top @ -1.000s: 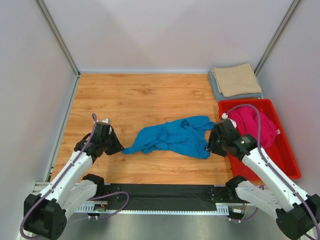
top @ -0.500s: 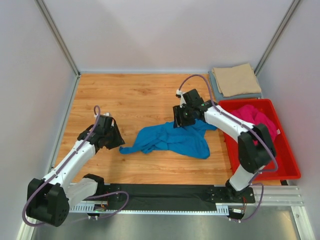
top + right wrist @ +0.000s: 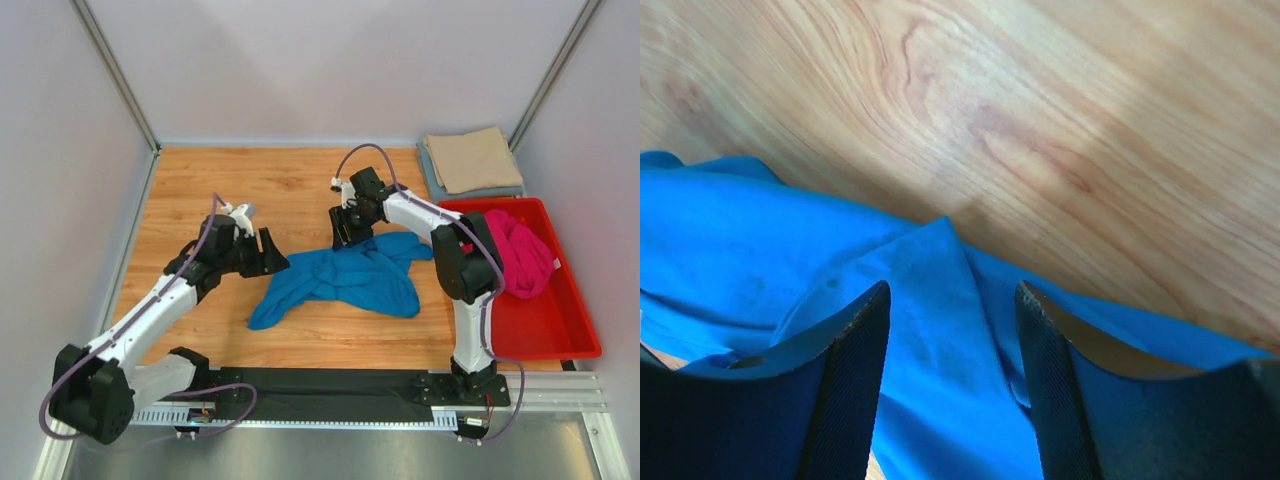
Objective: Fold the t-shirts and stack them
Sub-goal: Flatten the tshirt out
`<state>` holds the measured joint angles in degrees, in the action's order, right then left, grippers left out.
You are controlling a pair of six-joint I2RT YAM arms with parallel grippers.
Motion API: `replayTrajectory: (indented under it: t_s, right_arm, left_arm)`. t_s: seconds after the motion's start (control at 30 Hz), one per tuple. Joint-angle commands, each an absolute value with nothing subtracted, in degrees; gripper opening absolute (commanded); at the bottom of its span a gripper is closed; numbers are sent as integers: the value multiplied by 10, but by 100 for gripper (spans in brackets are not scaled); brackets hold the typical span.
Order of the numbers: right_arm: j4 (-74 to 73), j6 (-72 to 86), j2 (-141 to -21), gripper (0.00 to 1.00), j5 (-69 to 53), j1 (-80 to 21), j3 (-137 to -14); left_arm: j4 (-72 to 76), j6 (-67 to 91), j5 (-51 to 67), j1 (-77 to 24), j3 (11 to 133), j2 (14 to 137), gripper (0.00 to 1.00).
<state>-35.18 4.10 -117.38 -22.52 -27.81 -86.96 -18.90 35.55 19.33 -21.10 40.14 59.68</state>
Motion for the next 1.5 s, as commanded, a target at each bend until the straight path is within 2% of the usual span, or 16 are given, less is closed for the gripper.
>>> replayTrajectory:
  t_s: [0.0,0.2,0.47,0.53,0.57,0.6,0.63,0.67,0.7,0.73,0.8,0.97,1.13,1.47]
  right_arm:
    - [-359,2,-1177,55,-253,-277,-898]
    - [-410,-26,-1224,54,-300,-270,-951]
    - [-421,-38,-1245,54,-322,-268,-958]
    - [-416,-37,-1241,54,-322,-266,-951]
    - [-416,-34,-1238,52,-319,-265,-952]
    - [-416,-33,-1232,51,-317,-264,-953]
    - [-417,-31,-1227,50,-313,-264,-950]
    - [-416,-23,-1220,50,-304,-262,-946]
    - [-417,-19,-1198,50,-298,-263,-940]
    - [-415,-12,-1184,52,-294,-263,-919]
    - [-396,-4,-1129,54,-296,-264,-881]
    - [-361,-4,-1071,56,-308,-266,-815]
    - [-375,-10,-1106,55,-333,-270,-841]
    - [-390,-13,-1221,52,-341,-287,-913]
  left_arm:
    - [-103,316,201,-256,430,657,67]
    - [16,268,221,-329,453,770,68]
    - [111,270,255,-337,443,852,66]
    - [117,273,265,-339,447,863,54]
    - [106,273,270,-340,450,863,45]
    - [92,280,262,-340,453,861,24]
    - [50,285,246,-340,454,845,16]
    - [20,301,190,-340,451,831,4]
    - [-14,317,155,-340,447,818,0]
    - [-70,334,101,-340,441,792,0]
    - [-129,373,71,-340,434,772,0]
    - [-136,415,110,-340,383,787,0]
    - [-39,446,164,-340,336,826,0]
    - [-23,447,153,-340,301,838,0]
